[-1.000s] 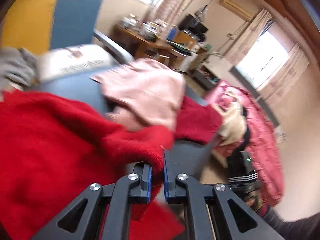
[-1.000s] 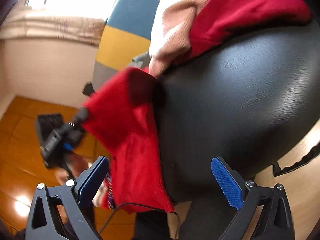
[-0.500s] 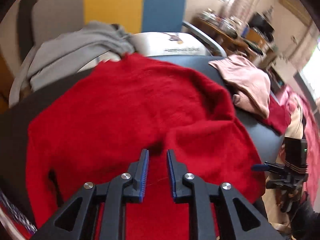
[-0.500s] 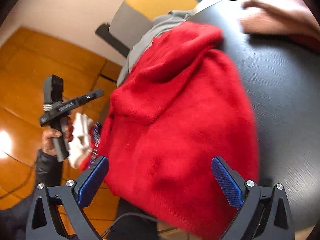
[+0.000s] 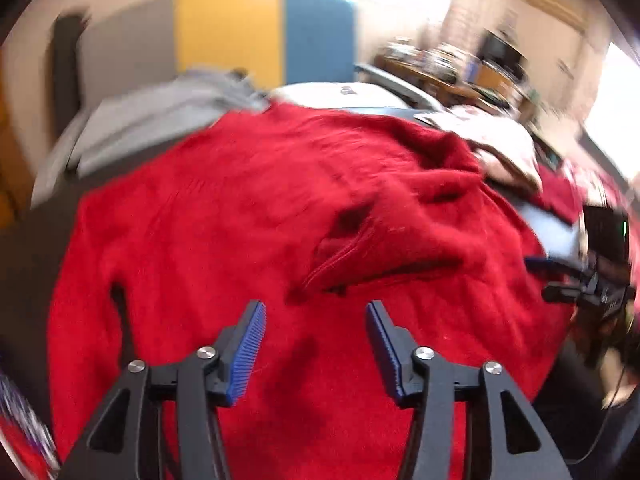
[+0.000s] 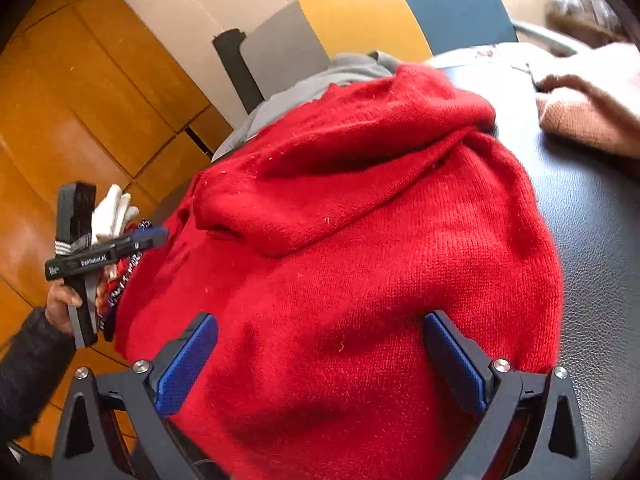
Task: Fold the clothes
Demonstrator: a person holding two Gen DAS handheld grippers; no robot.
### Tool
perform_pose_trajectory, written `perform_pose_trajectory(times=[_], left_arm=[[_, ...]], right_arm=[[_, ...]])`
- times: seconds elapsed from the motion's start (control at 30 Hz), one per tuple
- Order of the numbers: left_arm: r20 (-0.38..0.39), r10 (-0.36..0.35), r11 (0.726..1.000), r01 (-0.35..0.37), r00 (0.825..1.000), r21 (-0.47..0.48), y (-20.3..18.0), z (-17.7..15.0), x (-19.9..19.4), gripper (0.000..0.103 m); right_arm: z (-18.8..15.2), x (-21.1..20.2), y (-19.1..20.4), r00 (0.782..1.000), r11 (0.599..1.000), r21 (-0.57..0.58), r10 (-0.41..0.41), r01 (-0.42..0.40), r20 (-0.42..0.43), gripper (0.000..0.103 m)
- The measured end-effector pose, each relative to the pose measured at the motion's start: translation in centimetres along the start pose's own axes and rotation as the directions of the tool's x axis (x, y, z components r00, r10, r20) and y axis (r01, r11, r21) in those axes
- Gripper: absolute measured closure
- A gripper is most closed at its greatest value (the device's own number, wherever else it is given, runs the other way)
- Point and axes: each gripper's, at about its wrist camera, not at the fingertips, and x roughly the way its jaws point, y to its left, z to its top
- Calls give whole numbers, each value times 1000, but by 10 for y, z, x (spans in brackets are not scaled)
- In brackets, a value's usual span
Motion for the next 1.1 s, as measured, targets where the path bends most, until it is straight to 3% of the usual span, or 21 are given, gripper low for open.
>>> perform_pose_trajectory(times=[0.17,0.33,0.4,0.43,0.47,0.5,0.6,0.67,0.7,0.77,0.9,1.0,1.1], left_arm=[[-34,-41,988,46,999,147,-12,20,26,48],[-83,-186,971,196,979,134,-14,31,48,47],[-131,-229,968,240,965,79,-14,33,60,56],[-120,-235,968,243,964,55,-13,34,60,63],[-103,-249,967,253,963,31,-11,36,56,86],[-64,-274,962,275,960,6,-7,39,44,94],[59,-331,941,334,942,-56,6,48,5,95],[135,-345,930,357,929,-85,18,53,-27,95],[173,-350,924,369,921,-98,25,56,-42,95],[193,-328,930,352,925,-109,37,57,-66,95],[113,-214,964,228,970,-134,52,51,-74,95],[67,-207,964,215,976,-154,55,40,-63,95],[68,-217,959,226,974,-172,56,32,-58,95]], right_arm=[[-3,4,6,1000,1000,-19,-20,20,10,0],[-2,4,6,1000,1000,-3,-14,14,15,0],[-3,5,7,1000,1000,-17,-17,17,19,0],[-3,6,8,1000,1000,-24,-19,19,21,0],[-4,6,8,1000,999,-30,-20,21,23,0],[-4,6,9,999,999,-37,-21,22,25,0],[-2,7,11,1000,998,-56,-30,30,1,0],[10,3,8,1000,1000,9,-15,15,-15,1],[17,-2,5,1000,999,48,0,1,-6,8],[37,-17,0,996,997,71,32,-38,85,20],[76,-29,-15,984,994,100,35,-54,174,25],[103,-14,-42,983,971,217,62,-100,175,25],[116,15,-72,980,905,387,124,-177,158,24]])
